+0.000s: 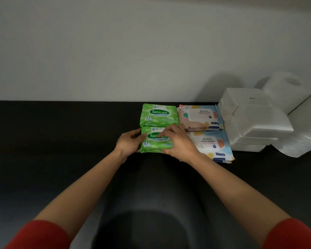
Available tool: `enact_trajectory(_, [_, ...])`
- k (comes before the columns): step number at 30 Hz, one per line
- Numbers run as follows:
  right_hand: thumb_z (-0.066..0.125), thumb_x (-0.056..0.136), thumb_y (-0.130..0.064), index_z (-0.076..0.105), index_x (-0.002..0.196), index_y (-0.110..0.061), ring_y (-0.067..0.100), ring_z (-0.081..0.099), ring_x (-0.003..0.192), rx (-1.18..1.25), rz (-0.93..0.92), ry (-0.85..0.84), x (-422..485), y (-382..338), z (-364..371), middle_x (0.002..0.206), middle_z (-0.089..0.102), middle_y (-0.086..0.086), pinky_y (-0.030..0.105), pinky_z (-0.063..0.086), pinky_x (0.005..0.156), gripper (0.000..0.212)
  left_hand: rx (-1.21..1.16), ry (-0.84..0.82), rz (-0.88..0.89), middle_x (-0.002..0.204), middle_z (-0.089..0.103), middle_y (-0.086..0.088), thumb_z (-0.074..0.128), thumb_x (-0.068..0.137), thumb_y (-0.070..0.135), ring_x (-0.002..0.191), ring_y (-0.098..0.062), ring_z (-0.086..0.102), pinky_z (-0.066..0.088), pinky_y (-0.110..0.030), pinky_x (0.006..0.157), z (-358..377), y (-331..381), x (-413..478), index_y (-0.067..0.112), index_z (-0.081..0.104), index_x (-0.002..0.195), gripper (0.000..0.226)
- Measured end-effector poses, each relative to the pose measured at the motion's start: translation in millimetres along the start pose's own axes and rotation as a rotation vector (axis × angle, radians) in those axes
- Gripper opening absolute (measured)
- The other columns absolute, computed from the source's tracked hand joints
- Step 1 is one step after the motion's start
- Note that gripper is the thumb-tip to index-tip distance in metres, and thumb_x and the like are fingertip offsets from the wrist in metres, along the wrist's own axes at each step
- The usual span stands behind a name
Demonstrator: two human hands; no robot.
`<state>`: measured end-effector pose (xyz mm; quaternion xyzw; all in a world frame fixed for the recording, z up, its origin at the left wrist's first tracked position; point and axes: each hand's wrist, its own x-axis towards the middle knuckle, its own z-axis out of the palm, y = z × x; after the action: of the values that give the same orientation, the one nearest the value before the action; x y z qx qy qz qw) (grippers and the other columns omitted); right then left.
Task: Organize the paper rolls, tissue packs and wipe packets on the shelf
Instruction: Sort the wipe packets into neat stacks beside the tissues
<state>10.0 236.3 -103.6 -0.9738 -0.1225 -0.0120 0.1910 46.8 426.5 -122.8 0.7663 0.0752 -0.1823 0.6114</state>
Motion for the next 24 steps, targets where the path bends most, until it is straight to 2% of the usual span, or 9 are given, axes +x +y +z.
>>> enact_trajectory(2, [0.079,0.070,-0.029,0.059,0.123,-0.023,0.019,0.037,0.122,0.002,0.001,-0.013,0.2,0.0,-1.0,0.126,0.045,0.000,0.029,0.033,0.102,0.057,0.041,0.028,-0.006,0.115,0.067,-0.003,0.063,0.089,0.035,0.095,-0.015,0.067,0.056,-0.028,0.074,-1.1,0.5,1.9,0.023,0.052,0.133,0.048])
enact_trajectory(5, [0.081,0.066,-0.044,0.058,0.123,-0.026,0.016,0.038,0.122,0.019,0.020,-0.011,0.1,1.8,-6.1,0.126,0.046,-0.002,0.031,0.035,0.102,0.063,0.203,0.158,0.022,0.128,0.059,-0.001,0.060,0.087,0.048,0.111,-0.019,0.060,0.050,-0.037,0.095,-4.6,10.6,8.9,0.020,0.050,0.136,0.057])
enact_trajectory(7, [0.079,0.067,-0.049,0.059,0.121,-0.026,0.014,0.040,0.121,0.067,0.054,0.062,-0.6,3.7,-10.3,0.124,0.048,-0.003,0.027,0.033,0.100,0.062,0.271,0.210,0.051,0.135,0.054,-0.003,0.056,0.090,0.048,0.120,-0.022,0.053,0.043,-0.035,0.102,-5.8,22.5,14.7,0.015,0.046,0.139,0.059])
enact_trajectory(10, [0.078,0.070,-0.046,0.060,0.118,-0.021,0.011,0.038,0.119,0.133,0.102,0.156,-1.7,10.6,-13.8,0.121,0.049,-0.003,0.020,0.027,0.093,0.057,0.280,0.190,0.089,0.139,0.051,-0.008,0.052,0.093,0.044,0.128,-0.023,0.047,0.035,-0.035,0.108,-4.6,35.1,30.6,0.008,0.047,0.138,0.058])
enact_trajectory(12, [0.073,0.077,-0.043,0.060,0.117,-0.018,0.010,0.039,0.116,0.145,0.139,0.186,-2.4,16.2,-13.5,0.119,0.049,-0.003,0.021,0.029,0.092,0.049,0.245,0.162,0.076,0.130,0.059,-0.008,0.048,0.095,0.041,0.121,-0.024,0.053,0.039,-0.036,0.106,-0.6,39.8,38.4,0.008,0.058,0.128,0.047])
enact_trajectory(15, [0.061,0.090,-0.026,0.057,0.119,-0.012,0.017,0.044,0.116,0.209,0.225,0.248,1.3,24.0,-13.6,0.120,0.052,0.003,0.021,0.031,0.091,0.033,0.157,0.138,0.040,0.111,0.068,-0.011,0.049,0.097,0.034,0.105,-0.026,0.062,0.046,-0.038,0.098,7.9,41.3,43.6,0.006,0.068,0.111,0.037])
enact_trajectory(17, [0.051,0.095,-0.018,0.053,0.126,-0.010,0.021,0.044,0.118,0.243,0.278,0.238,6.6,25.4,-15.7,0.124,0.052,0.007,0.021,0.030,0.091,0.032,0.138,0.142,0.037,0.107,0.068,-0.009,0.050,0.097,0.032,0.102,-0.025,0.063,0.047,-0.037,0.096,9.7,39.7,45.2,0.005,0.069,0.109,0.035])
enact_trajectory(21, [0.041,0.099,-0.015,0.044,0.139,-0.009,0.025,0.036,0.132,0.237,0.270,0.145,17.9,19.8,-18.5,0.142,0.045,0.009,0.030,0.026,0.108,0.040,0.128,0.140,0.036,0.103,0.067,-0.006,0.052,0.096,0.030,0.098,-0.021,0.063,0.048,-0.033,0.092,7.7,37.7,46.1,0.006,0.068,0.110,0.032])
enact_trajectory(24, [0.039,0.101,-0.016,0.044,0.139,-0.008,0.024,0.034,0.136,0.208,0.249,0.112,22.7,15.3,-14.6,0.144,0.044,0.009,0.026,0.021,0.111,0.040,0.113,0.130,0.052,0.102,0.067,-0.003,0.052,0.096,0.029,0.098,-0.019,0.064,0.048,-0.030,0.091,7.1,36.3,44.7,0.008,0.067,0.115,0.032])
